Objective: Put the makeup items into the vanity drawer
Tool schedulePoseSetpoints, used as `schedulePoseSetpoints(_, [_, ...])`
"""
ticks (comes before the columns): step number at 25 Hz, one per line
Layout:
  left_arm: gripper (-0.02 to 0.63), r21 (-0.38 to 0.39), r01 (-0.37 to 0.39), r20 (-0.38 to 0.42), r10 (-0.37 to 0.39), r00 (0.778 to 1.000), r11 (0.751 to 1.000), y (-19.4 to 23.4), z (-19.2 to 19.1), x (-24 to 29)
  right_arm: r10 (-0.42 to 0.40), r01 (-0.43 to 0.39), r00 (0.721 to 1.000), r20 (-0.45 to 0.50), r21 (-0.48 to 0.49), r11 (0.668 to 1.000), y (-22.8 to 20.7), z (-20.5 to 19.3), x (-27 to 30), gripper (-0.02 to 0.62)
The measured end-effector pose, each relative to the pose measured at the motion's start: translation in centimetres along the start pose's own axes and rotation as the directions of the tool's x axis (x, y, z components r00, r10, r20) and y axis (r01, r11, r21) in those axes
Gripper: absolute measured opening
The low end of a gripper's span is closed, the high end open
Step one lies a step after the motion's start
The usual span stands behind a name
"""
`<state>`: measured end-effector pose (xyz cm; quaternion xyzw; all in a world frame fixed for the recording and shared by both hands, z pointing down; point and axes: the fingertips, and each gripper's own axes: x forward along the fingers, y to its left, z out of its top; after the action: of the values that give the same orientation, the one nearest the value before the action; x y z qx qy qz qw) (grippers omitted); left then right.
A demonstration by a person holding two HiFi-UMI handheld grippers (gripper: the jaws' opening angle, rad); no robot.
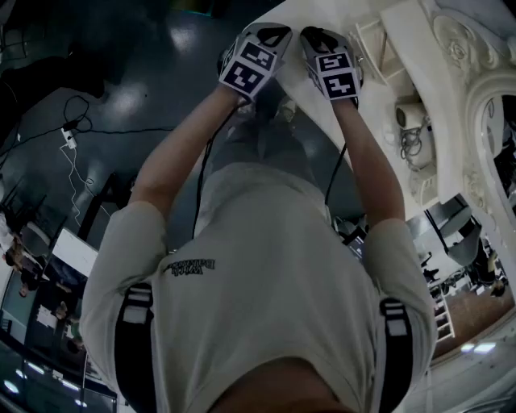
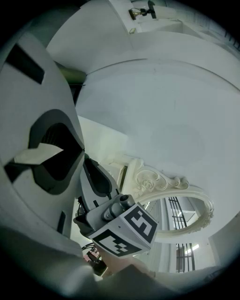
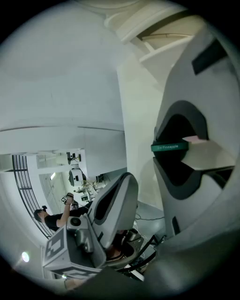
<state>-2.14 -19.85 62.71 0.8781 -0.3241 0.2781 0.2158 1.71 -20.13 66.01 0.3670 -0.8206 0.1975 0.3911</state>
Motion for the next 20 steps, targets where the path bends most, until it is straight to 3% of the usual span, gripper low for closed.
schedulePoseSetpoints(12, [0.014, -0.009, -0.008, -0.006, 0.008, 1.0, 1.0, 0.0, -0.5, -0.5, -0.033, 0.034, 0.999, 0.021, -0.02, 0.999, 0.0, 0.0, 0.0, 0.061])
schedulePoseSetpoints(14, [0.014, -0.009, -0.011, -0.006, 0.011, 1.0, 1.0, -0.1, -0.6, -0.8, -0.049, 0.05, 0.998, 0.03, -0.005, 0.999, -0.4, 0.0, -0.1, 0.002])
schedulePoseSetpoints(20, [0.014, 0.0, -0.023, 0.007, 0.023, 1.0, 1.0, -0.4, -0.3, -1.6, -0.036, 0.034, 0.998, 0.046, 0.053, 0.998, -0.8, 0.3, -0.5, -0.002])
